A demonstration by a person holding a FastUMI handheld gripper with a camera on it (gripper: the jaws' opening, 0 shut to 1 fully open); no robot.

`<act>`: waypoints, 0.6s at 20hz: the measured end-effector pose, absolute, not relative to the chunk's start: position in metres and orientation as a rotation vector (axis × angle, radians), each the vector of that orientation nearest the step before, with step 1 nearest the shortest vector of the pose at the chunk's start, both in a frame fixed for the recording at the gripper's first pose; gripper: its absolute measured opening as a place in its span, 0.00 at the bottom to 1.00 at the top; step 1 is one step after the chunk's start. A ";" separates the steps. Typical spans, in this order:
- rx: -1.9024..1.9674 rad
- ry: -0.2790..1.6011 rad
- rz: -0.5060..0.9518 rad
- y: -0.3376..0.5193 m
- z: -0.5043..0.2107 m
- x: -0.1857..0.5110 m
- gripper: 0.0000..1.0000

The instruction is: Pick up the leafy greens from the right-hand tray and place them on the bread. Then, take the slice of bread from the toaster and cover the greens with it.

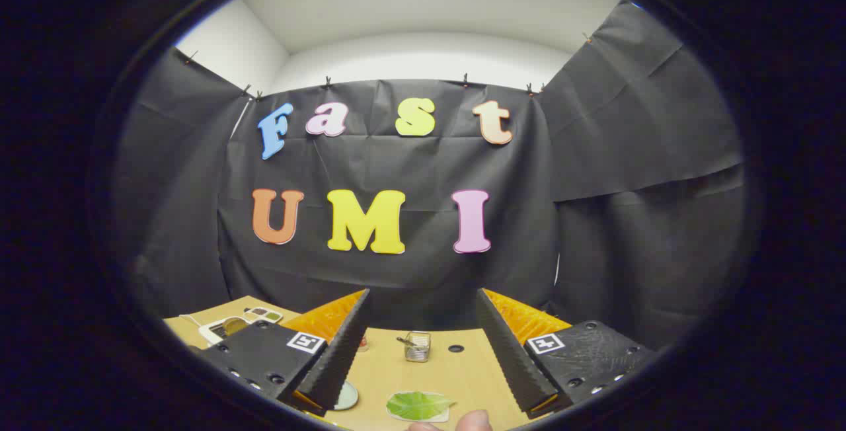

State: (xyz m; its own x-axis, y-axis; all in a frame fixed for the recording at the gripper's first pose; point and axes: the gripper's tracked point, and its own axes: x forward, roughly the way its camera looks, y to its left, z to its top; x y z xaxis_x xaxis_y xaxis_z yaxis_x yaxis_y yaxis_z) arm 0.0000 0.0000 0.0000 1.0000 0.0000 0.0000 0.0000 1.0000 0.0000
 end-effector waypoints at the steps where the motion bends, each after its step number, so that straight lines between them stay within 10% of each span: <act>1: -0.005 -0.004 -0.004 -0.001 0.001 -0.001 0.95; 12: 0.013 0.020 0.017 0.000 -0.008 -0.004 0.95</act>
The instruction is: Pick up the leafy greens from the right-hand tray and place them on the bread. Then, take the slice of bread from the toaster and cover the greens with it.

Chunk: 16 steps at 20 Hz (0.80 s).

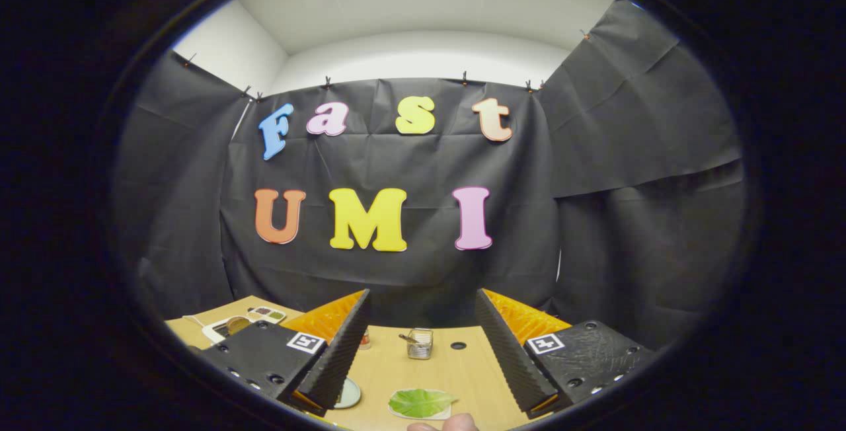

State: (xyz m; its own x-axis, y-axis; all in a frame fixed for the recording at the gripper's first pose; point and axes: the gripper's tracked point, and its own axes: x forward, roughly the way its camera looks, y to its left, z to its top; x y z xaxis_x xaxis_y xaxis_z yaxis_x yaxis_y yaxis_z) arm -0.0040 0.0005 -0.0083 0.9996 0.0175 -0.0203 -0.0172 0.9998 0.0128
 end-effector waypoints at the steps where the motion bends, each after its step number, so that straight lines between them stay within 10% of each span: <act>1: 0.005 0.025 0.020 0.000 -0.011 -0.004 0.95; 16: 0.030 0.276 0.079 -0.029 -0.155 0.021 0.95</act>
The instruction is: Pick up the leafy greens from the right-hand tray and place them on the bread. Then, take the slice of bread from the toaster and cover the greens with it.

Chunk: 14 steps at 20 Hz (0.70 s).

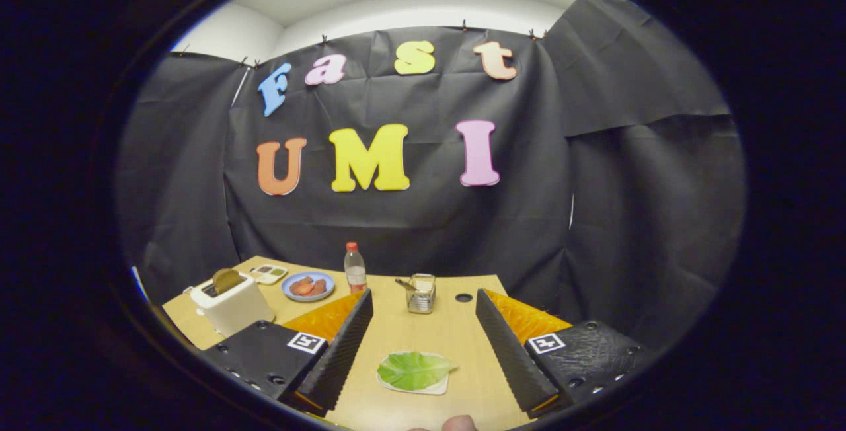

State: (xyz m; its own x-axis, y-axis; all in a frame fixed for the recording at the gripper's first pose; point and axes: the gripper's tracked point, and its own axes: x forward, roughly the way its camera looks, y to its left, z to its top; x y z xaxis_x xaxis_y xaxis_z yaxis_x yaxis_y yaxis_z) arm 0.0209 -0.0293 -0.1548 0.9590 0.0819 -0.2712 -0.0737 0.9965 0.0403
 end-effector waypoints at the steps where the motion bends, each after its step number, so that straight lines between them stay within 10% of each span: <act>1: 0.032 0.305 0.088 -0.033 -0.178 0.024 0.95; 14: 0.097 0.616 0.117 -0.063 -0.408 0.107 0.96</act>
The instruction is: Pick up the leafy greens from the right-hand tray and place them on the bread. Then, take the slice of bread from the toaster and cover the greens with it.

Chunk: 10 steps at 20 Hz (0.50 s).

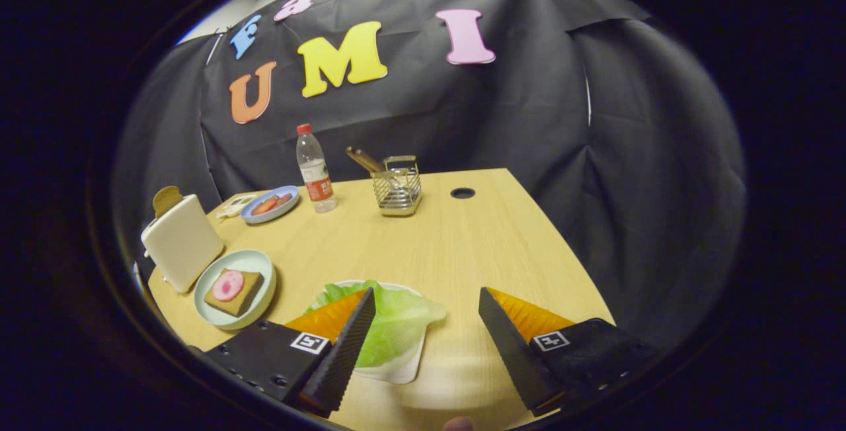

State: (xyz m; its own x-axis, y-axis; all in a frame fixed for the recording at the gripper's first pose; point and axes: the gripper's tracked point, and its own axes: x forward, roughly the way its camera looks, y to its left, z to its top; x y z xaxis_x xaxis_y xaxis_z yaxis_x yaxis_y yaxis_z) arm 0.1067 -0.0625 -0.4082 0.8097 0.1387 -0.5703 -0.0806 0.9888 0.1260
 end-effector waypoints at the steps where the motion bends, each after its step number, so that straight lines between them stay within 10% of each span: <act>1: 0.091 0.636 0.124 -0.062 -0.419 0.111 0.96; 10: 0.080 0.746 0.173 -0.050 -0.455 0.118 0.59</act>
State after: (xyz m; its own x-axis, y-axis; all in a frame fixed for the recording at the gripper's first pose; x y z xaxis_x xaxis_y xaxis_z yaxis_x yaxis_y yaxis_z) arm 0.1180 -0.0497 -0.4546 0.7212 0.1843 -0.6677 -0.1276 0.9828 0.1335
